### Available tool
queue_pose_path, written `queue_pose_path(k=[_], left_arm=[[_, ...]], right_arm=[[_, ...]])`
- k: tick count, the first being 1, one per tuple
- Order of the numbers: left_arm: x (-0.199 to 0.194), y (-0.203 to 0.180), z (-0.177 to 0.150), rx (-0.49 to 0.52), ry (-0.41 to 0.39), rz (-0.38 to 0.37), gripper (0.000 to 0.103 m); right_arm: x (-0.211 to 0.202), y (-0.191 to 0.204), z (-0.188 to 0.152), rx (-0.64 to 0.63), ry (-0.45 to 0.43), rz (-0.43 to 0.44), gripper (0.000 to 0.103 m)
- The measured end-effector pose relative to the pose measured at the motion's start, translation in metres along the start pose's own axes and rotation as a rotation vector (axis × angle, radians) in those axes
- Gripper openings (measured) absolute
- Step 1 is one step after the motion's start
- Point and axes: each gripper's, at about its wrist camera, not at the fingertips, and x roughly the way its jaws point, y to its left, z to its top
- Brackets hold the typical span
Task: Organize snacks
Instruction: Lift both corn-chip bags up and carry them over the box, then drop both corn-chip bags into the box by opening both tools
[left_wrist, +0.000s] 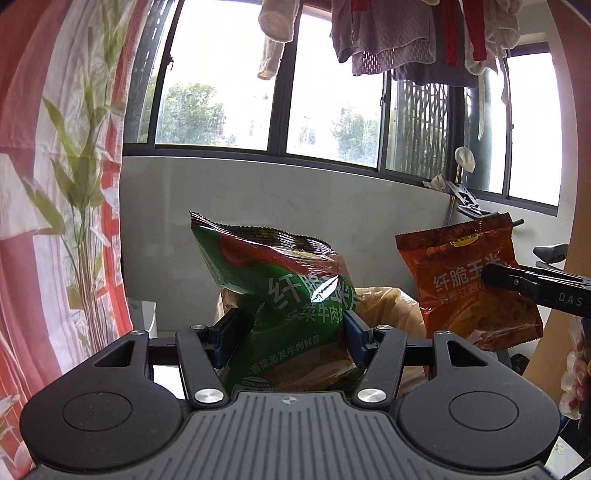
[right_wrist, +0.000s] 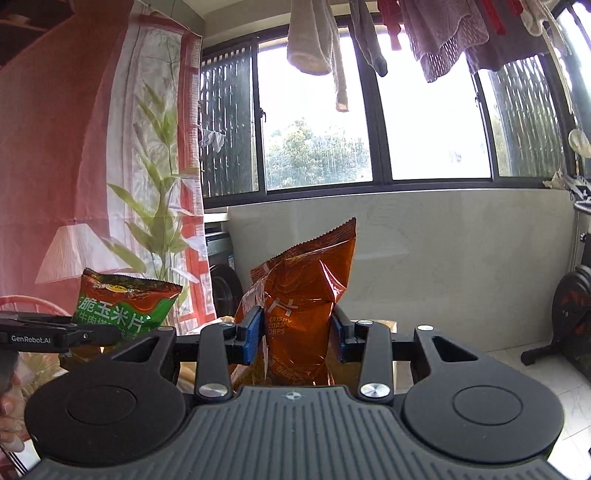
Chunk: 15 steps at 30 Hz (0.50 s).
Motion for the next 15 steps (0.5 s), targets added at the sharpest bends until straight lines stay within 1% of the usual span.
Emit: queue_pose_path(k=[2,5,8,11,15], left_arm=[[0.016,-0.005,0.009,0.009,-0.003,-0.002,0.061],[0.049,-0.013,0.021,0.041,-0.004,0.006,0.061],[0.081,-0.023,0.026,0.081,0.021,0.010,0.061],[0.118,-0.028,0.023,0.105,0.089,-0.004,0.062],[0.153,-0.037,0.014,0.120,0.177,-0.019,0.062]], right_arm=[[0.016,-0.001,0.006,-0.033,-0.004,-0.026,0.040],[0.039,-0.004,0.011,-0.108,-0.009,-0.071,0.040],[0.065,-0.002,0.010,-0.190,0.006,-0.105,0.040],[0.093,-0.003,0.000,-0.240,0.065,-0.119,0.039],[0.119,-0.007,-0.017,-0.244,0.168,-0.127,0.039]])
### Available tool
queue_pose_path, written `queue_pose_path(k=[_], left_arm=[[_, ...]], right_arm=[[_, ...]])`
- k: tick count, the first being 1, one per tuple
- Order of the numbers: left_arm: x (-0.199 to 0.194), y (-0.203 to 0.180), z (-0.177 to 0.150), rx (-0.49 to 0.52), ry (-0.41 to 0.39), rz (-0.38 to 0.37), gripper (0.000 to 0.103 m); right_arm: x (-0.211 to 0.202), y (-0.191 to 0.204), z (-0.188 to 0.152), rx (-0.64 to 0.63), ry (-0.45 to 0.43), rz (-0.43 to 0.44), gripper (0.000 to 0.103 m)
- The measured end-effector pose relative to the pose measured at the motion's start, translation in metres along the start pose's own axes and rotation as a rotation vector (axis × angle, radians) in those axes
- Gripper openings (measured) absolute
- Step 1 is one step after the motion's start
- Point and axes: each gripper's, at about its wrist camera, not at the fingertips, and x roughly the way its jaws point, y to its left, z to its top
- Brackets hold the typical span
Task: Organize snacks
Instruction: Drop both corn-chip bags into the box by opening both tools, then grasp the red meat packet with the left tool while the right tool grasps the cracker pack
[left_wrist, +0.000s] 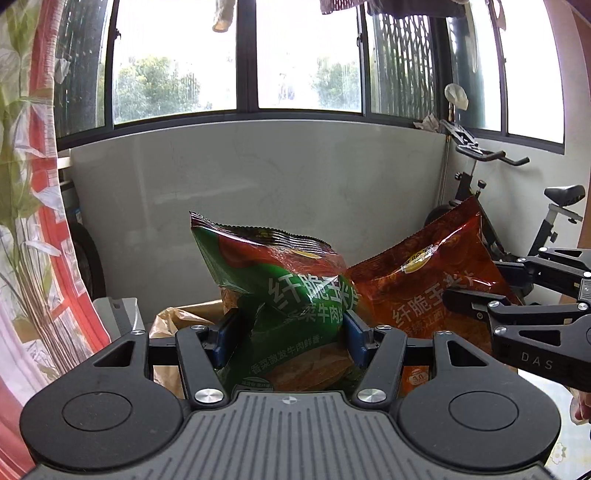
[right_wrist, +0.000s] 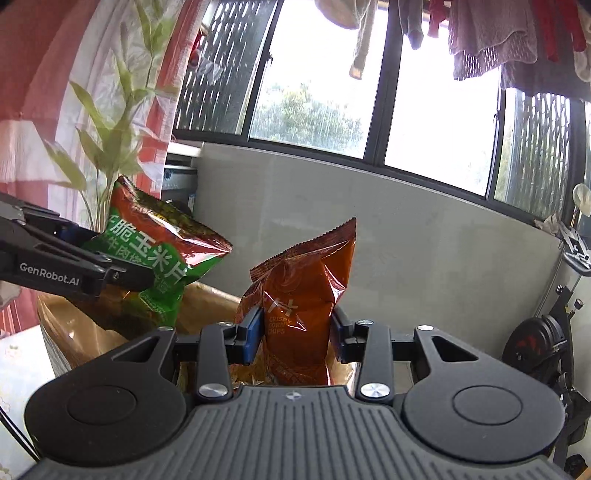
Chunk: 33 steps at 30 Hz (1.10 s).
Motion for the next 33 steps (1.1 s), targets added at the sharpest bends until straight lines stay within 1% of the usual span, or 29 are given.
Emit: queue_pose_path(k=[2,7,9,10,11,12,18,23,25,26,29,33], left_arm=[[0.013,-0.002,-0.003,-0.006,0.043,-0.015,0.062],[0.043,0.001,-0.012,-0.031,0.149,-0.062,0.063],[0.047,0.001,-0.014,-0.032,0.160,-0.066,0.066],[0.047,0.002,-0.015,-0.029,0.155,-0.065,0.072],[0.046,0.000,-0.015,-0.030,0.143,-0.064,0.076],[0.043,0.001,-0.015,-0.034,0.129,-0.066,0.076],[0.017,0.013,-0.015,-0.089,0.091,-0.075,0.077],[-0.018,0.025,-0.014,-0.133,0.057,-0.075,0.076],[-0.036,0.032,-0.019,-0.158,0.038,-0.077,0.076],[-0.045,0.035,-0.023,-0.168,0.030,-0.077,0.076],[-0.072,0.042,-0.038,-0.187,0.006,-0.068,0.076],[-0.100,0.044,-0.062,-0.179,-0.011,-0.013,0.076]], right_arm=[[0.014,-0.001,-0.007,0.019,0.061,0.001,0.040],[0.036,-0.006,-0.019,0.084,0.192,0.043,0.040],[0.040,-0.008,-0.021,0.106,0.219,0.046,0.041],[0.039,-0.011,-0.022,0.124,0.221,0.051,0.045],[0.038,-0.013,-0.022,0.138,0.222,0.053,0.047],[0.036,-0.016,-0.022,0.155,0.220,0.050,0.049],[0.011,-0.024,-0.021,0.212,0.181,0.055,0.049],[-0.024,-0.028,-0.023,0.278,0.110,0.107,0.049],[-0.041,-0.026,-0.026,0.288,0.083,0.116,0.055],[-0.047,-0.025,-0.028,0.291,0.076,0.120,0.055],[-0.065,-0.019,-0.038,0.298,0.072,0.138,0.063],[-0.083,-0.011,-0.062,0.314,0.092,0.147,0.073]])
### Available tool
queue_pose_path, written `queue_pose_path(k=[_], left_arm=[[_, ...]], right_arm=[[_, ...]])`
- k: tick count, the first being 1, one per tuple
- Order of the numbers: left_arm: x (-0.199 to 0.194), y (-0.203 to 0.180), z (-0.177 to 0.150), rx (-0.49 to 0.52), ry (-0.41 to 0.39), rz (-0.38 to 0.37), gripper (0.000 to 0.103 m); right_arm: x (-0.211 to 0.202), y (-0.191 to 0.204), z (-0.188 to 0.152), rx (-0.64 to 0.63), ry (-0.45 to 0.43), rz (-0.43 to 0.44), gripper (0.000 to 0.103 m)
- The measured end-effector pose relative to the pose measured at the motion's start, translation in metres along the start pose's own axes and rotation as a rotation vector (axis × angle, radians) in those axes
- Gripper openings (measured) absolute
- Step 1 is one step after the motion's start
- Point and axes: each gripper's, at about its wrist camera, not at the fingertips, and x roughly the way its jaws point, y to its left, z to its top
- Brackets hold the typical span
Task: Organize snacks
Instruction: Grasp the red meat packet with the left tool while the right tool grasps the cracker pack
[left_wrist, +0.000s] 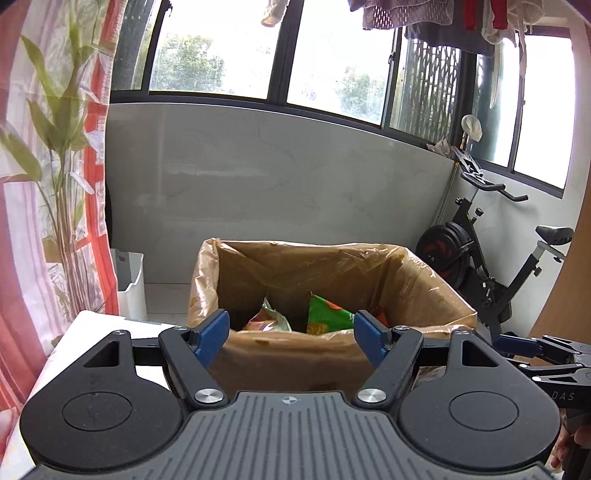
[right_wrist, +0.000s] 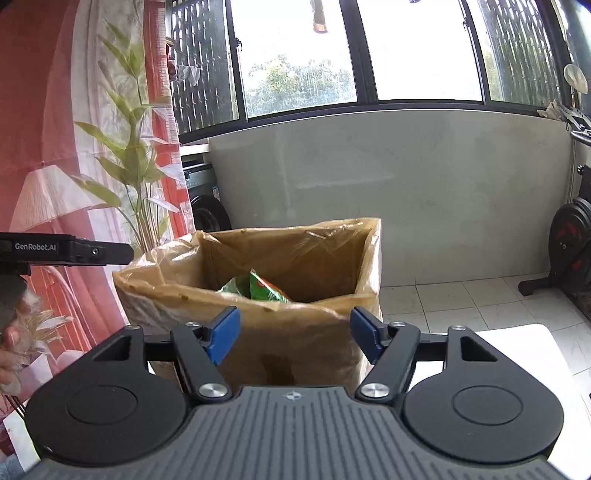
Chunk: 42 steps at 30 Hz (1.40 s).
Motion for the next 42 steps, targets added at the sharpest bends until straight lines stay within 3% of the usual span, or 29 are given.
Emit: queue_pose_path(k=[6,11,21,24,31,34,37,42], left_arm=[[-0.023,0.004,-0.035,-0.038,-0.001,0.050,0.076],[-0.018,0.006,-0.063,-0.080,0.082,0.043,0.075],[0.005,-0.017,-0.103,-0.070,0.184,-0.057,0.075],[0.011,-0.021,-0.112,-0.078,0.214,-0.077,0.075],[0.021,-0.028,-0.123,-0.080,0.254,-0.089,0.075],[0.027,-0.038,-0.127,-0.079,0.271,-0.102,0.075],[0.036,-0.052,-0.131,-0.062,0.289,-0.134,0.075],[0.063,-0.080,-0.140,0.007,0.337,-0.207,0.064]], right_arm=[[-0.008,0.000,-0.050,0.001,0.103,-0.021,0.080],[-0.010,0.004,-0.086,-0.026,0.192,-0.034,0.081],[-0.012,0.002,-0.133,-0.010,0.358,-0.021,0.081],[-0.013,0.010,-0.145,-0.061,0.395,-0.009,0.093],[-0.011,0.013,-0.158,-0.103,0.416,-0.028,0.093],[-0.014,0.009,-0.159,-0.098,0.396,-0.021,0.082],[-0.016,0.008,-0.159,-0.124,0.387,-0.013,0.077],[-0.020,0.003,-0.161,-0.119,0.375,0.010,0.076]])
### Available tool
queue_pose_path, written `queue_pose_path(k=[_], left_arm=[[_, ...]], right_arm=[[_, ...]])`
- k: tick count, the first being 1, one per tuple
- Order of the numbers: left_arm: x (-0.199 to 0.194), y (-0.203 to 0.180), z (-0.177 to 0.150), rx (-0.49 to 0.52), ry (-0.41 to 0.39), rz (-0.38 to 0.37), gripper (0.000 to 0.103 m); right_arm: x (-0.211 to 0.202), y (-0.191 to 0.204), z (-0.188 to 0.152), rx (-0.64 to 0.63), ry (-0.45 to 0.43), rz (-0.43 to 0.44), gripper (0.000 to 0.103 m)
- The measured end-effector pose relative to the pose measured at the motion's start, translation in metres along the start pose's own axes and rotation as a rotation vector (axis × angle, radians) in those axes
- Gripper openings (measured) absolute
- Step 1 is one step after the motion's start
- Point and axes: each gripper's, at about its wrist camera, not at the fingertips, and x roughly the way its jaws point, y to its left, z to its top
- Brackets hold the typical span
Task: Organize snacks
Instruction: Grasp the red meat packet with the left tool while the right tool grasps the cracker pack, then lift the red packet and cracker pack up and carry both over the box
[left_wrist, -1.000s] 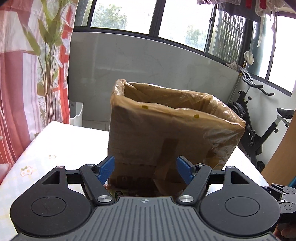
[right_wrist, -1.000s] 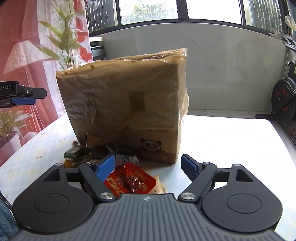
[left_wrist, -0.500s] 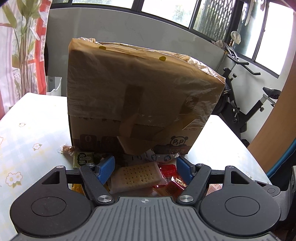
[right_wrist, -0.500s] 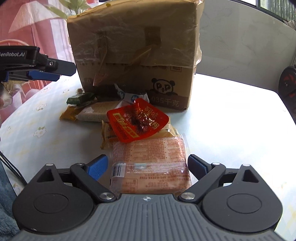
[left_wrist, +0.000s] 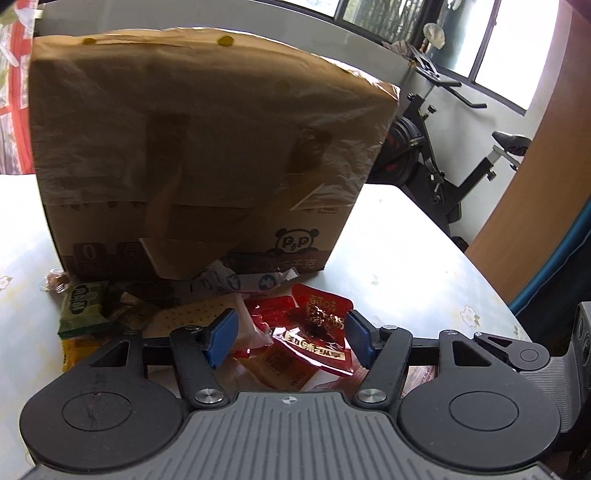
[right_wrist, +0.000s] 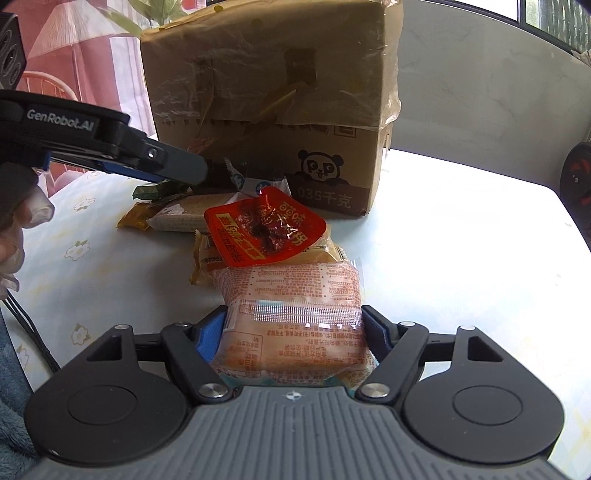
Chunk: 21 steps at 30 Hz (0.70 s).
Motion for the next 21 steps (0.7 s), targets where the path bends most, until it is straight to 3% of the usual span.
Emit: queue_pose_path(k=[8,15,18,19,21], left_arm=[[0.056,-0.017,0.005,0.059,0.089,0.013,0.061],[0.078,-0.024,0.001,0.082,0.123,0.012,0.057],[0.073,-0.028,0.001,0.101,0.101,-0.002,0.036],[0.071,-0.029,0.001,0.115,0.090,0.009,0.022],[0.067,-0.028,0.001,0.115,0.074,0.010,0.016]], right_arm=[[-0.001,-0.005,-0.004,0.027,-0.023,0.031,0.077],[0.000,-0.007,-0.005,0.039,-0.026,0.047,0.077],[0.000,-0.007,-0.005,0.040,-0.025,0.050,0.077],[0.000,-0.007,-0.005,0.041,-0.025,0.051,0.077],[0.000,-0.007,-0.005,0.042,-0.025,0.052,0.077]])
